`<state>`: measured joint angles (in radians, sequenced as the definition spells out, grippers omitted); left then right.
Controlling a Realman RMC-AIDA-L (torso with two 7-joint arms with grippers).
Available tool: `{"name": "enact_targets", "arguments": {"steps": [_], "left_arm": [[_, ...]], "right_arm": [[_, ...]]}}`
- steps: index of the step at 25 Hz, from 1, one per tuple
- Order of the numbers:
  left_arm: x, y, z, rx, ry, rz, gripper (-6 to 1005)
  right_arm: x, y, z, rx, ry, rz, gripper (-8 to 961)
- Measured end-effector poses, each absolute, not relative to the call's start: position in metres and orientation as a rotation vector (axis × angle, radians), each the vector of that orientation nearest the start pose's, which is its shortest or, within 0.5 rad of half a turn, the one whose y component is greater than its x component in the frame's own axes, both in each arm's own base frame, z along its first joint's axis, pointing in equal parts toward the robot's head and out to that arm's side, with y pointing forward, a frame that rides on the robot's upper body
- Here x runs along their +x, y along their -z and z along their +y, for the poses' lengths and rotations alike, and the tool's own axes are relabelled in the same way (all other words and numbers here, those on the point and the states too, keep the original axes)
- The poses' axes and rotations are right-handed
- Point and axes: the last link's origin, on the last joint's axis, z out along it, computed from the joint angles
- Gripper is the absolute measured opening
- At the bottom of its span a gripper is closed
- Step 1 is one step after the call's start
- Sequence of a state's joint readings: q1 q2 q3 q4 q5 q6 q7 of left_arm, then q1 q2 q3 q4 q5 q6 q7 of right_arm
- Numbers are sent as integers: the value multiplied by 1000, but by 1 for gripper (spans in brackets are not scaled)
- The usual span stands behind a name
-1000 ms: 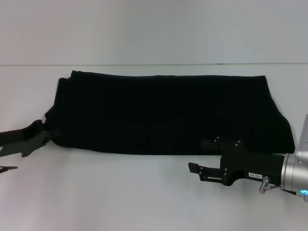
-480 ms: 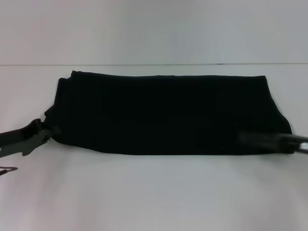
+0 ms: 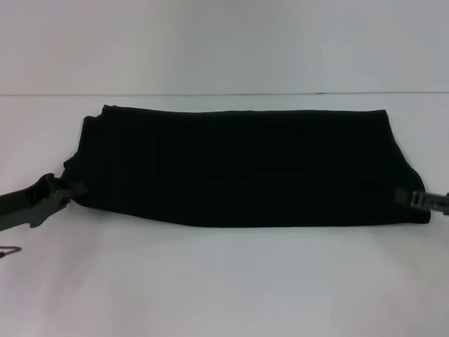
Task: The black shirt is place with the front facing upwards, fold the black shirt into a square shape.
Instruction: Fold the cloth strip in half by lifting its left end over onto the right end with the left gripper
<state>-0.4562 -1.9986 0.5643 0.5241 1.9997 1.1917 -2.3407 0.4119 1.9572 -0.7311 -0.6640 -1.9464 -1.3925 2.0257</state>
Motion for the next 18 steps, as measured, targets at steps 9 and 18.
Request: {"name": "enact_targets", "arguments": {"steps": [9,18], "left_arm": [[-372,-36,305,2069,-1167,2595,14],[-401,-69,279,2028,-1268,2700,13]], "right_arm": [[321,-33,321,-2410,-598,1327,825],[310,-23,322,-2496,-603,1199,824]]}}
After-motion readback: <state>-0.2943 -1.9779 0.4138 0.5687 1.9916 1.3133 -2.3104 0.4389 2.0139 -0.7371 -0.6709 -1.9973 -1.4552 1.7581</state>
